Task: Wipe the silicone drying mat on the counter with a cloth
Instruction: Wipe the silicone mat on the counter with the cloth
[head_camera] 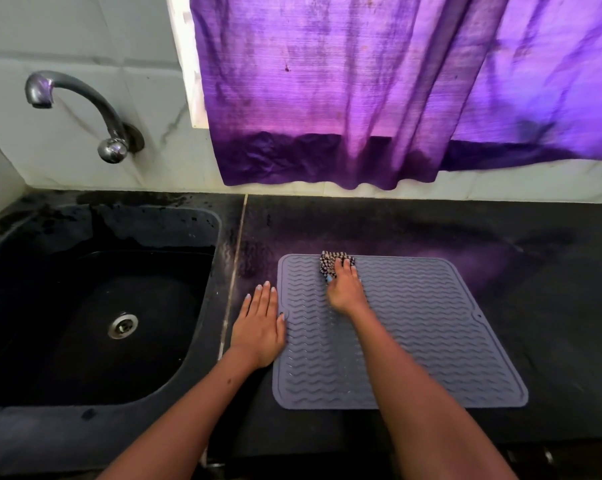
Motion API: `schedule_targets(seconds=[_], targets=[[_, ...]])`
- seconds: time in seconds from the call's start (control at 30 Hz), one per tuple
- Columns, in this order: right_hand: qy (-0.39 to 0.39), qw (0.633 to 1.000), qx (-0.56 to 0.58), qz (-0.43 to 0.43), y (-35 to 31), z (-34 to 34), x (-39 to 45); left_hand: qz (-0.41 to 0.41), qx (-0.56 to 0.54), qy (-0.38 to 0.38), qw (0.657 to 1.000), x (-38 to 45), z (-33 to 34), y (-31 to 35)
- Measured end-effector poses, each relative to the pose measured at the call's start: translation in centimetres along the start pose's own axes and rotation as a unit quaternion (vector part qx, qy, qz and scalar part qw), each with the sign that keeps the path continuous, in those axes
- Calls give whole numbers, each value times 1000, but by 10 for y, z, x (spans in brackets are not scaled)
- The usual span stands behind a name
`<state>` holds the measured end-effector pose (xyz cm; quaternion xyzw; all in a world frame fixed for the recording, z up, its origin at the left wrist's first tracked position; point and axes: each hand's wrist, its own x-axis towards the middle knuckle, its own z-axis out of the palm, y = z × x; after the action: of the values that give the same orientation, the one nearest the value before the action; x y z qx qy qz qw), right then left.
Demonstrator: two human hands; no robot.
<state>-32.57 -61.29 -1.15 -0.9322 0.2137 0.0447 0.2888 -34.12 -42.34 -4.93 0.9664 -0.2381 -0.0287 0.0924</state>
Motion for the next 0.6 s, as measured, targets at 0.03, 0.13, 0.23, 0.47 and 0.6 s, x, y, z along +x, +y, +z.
schedule_targets(seconds=[0.03,0.13,0.23,0.47,0.6], targets=[[6,998,54,18,-5,-5,3,10,-1,-3,1000,0,-1,-2],[62,985,149,61,-20,-12,6,31,-8,-11,999,0,-3,-8],[75,992,104,6,-36,1,-4,36,-7,-2,999,-2,-1,-10],[43,990,-106,-81,-31,54,-24,44,-11,11,999,-2,2,-11],[12,991,-109,-75,-31,49,-19,46,3,10,999,-3,1,-11]])
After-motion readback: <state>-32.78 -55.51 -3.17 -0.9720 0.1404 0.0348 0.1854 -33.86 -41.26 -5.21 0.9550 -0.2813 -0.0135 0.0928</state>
